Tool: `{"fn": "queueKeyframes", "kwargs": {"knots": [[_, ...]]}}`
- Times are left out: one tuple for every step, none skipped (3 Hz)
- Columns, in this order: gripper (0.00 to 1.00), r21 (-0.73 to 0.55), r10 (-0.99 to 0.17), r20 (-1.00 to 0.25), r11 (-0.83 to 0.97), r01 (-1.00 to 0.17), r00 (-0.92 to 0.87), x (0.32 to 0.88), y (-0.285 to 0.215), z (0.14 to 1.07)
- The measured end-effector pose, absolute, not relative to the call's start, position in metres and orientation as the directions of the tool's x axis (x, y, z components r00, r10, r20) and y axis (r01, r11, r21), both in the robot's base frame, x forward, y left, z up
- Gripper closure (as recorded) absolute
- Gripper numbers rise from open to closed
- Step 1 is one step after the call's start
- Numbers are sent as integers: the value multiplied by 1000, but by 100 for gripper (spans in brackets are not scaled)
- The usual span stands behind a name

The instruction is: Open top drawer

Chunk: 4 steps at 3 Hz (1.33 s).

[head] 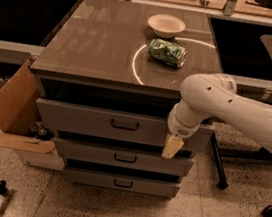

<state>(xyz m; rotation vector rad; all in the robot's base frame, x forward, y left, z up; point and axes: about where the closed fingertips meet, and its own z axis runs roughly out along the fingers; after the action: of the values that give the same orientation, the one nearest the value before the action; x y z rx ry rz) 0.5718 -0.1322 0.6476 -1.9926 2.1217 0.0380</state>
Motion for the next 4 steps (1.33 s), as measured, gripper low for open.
{"fn": "queueKeyframes", "kwargs": {"knots": [[51,-148,-981,-188,76,-986,-47,541,-137,658],[75,-153,-978,-203,81,-985,-49,506,-143,670],[97,-118,-968,-240,108,-987,-77,466,-145,669],[100,-83,-958,-263,138,-987,-112,431,-146,665]]}}
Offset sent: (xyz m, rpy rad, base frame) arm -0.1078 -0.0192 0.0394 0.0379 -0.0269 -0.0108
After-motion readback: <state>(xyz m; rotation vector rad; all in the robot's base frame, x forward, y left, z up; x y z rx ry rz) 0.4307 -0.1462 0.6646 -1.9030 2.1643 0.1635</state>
